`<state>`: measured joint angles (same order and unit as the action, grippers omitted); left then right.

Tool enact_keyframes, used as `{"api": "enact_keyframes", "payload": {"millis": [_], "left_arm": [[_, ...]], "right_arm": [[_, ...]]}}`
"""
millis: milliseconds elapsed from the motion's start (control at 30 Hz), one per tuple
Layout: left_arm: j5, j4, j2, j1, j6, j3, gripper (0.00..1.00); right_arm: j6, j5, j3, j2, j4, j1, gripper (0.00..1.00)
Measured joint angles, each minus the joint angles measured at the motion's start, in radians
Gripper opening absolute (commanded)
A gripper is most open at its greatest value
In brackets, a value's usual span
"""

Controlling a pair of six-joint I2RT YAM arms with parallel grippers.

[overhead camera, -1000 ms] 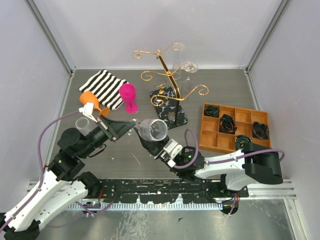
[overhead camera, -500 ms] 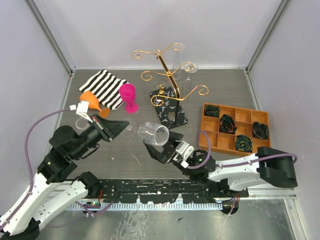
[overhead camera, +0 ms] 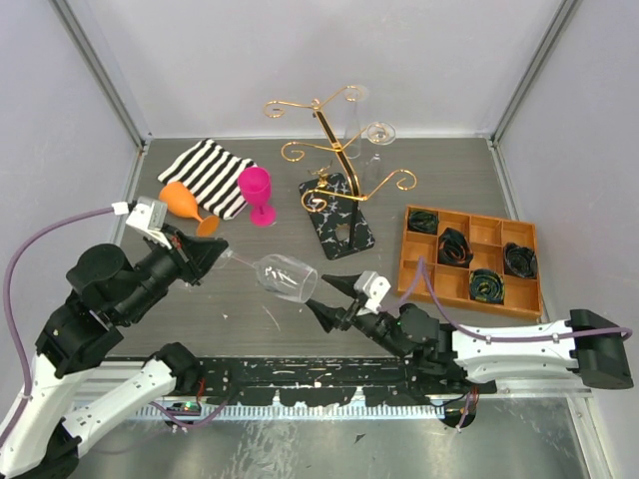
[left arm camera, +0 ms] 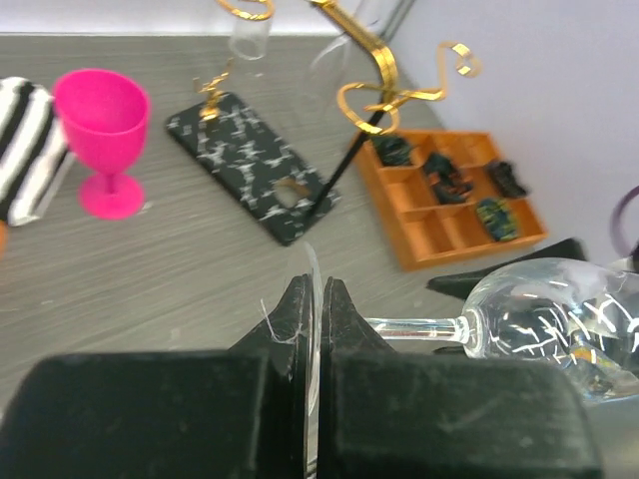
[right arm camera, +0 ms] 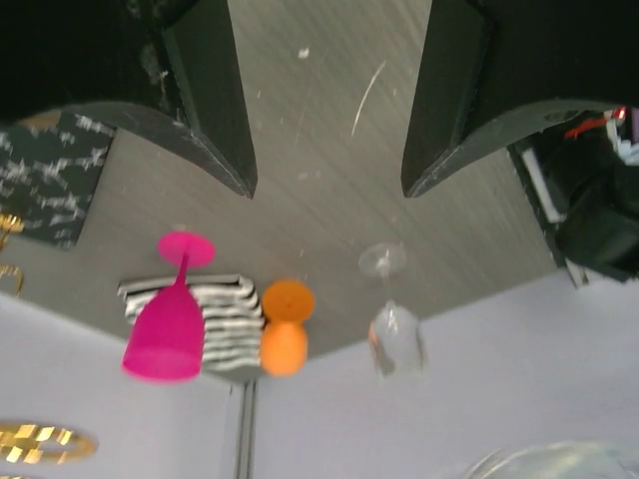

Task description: Place the wine glass upside down on the wine glass rack

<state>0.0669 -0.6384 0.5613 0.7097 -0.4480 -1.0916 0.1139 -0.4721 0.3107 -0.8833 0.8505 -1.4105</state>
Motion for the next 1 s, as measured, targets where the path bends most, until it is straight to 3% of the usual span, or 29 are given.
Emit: {"api": "enact_keyframes", "payload": {"millis": [333,567,667,800,1000], "left_arm": [[0.110,-0.237,0.116,0.000,0.286,-0.089,0.00],[0.153,-0.300,0.182,0.001,0.358,-0.090,0.00],[0.153,-0.309,0.221,0.008,0.367,-0.090,0.00],[0.162,-0.308,0.262,0.054,0.369,-0.089,0.00],[0.283,-0.278,0.288,0.292,0.367,-0.080,0.00]], "right_arm": [[-0.440,-0.037,0.109,0.116,-0.682,0.000,0.70],[-0.708,-0.043,0.341,0.064,-1.135,0.000,0.83],[-0.790,-0.020,0.404,0.016,-1.275,0.000,0.92],[-0.860,0.015,0.427,-0.005,-1.396,0.000,0.95],[-0.873,0.018,0.426,0.098,-1.458,0.000,0.96]]}}
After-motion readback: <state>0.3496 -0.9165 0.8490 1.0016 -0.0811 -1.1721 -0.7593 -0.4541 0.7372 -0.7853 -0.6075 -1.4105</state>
